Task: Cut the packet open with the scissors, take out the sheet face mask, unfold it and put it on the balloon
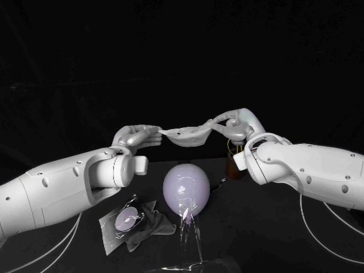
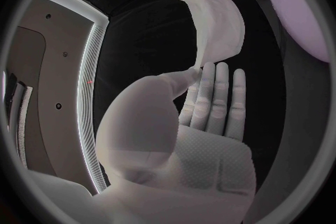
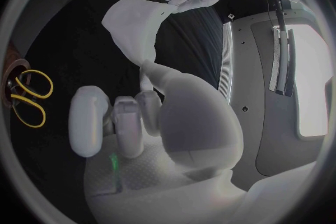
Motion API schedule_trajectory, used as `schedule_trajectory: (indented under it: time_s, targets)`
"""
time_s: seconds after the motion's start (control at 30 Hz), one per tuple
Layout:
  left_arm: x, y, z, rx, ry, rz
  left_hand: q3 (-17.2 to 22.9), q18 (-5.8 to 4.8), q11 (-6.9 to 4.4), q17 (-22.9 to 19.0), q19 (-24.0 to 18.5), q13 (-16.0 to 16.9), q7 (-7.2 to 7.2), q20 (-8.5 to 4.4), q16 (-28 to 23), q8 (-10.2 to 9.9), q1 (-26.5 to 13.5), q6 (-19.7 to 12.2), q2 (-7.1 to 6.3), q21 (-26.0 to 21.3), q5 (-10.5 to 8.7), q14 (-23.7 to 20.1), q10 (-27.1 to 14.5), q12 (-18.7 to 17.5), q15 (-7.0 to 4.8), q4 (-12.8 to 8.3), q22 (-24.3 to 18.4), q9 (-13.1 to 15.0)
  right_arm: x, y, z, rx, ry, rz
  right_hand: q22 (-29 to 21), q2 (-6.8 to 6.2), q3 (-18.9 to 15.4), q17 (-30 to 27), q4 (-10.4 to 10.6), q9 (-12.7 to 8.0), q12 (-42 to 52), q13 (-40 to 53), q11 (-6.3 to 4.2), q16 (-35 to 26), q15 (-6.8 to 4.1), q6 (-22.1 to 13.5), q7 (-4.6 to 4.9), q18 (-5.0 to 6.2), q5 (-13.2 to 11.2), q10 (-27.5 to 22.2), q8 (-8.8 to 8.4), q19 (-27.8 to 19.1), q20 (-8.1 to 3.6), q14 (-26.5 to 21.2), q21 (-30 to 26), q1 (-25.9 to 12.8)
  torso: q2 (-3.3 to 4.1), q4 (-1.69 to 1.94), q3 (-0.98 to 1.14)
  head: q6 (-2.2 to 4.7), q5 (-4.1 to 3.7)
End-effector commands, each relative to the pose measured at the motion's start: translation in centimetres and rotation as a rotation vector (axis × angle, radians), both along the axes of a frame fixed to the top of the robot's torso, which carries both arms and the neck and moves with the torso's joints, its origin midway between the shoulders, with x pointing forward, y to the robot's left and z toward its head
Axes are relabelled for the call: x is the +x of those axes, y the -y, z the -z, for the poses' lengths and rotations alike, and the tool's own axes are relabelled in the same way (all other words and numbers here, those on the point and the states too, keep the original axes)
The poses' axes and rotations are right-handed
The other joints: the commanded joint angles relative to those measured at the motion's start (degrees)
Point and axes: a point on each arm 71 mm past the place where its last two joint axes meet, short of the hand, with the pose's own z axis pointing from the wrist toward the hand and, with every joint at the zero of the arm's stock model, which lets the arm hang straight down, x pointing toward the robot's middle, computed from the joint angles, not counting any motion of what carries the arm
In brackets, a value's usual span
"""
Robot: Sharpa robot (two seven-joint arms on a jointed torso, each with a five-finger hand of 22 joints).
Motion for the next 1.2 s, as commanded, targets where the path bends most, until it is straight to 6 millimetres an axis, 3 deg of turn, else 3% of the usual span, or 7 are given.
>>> schedule_trajectory:
  time_s: [0.03,1.2]
  targets:
    - [0.15,-0.06,-0.23,0.001,0.011,-0.026,0.31,-0.29,-0.14,0.07,-0.34,0.07,-0.03,0.05,0.42,-0.08,-0.19,0.30,0.38,0.34,0.18,-0.13,0.21,0.23,-0.08,0.09,0.14,6.84,-0.06,0.00,-0.30,0.019,0.038,0.004,11.00,0.24,0.23,15.05,0.02,0.13,-0.22,6.62,-0.19,0.24,-0.35,0.46,-0.04,-0.25,0.17,0.67,0.15,0.90,-0.11,6.08,-0.24,0.01,-0.03,-0.01,-0.02,0.01,0.00]
    - [-0.51,0.38,-0.46,-0.021,0.012,0.004,0.66,-0.32,-0.16,0.17,-0.89,0.11,-0.05,0.04,0.71,-0.38,-0.48,0.51,0.19,1.29,0.18,-0.25,0.12,0.42,-0.10,-0.02,0.85,6.97,0.28,-0.24,-0.56,0.045,0.069,0.003,11.04,0.27,0.35,15.05,-0.03,0.20,-0.30,6.57,-0.19,0.24,-0.35,0.39,-0.05,-0.27,0.17,0.65,0.24,0.94,-0.11,6.08,-0.15,-0.03,-0.01,0.03,-0.08,0.09,0.04]
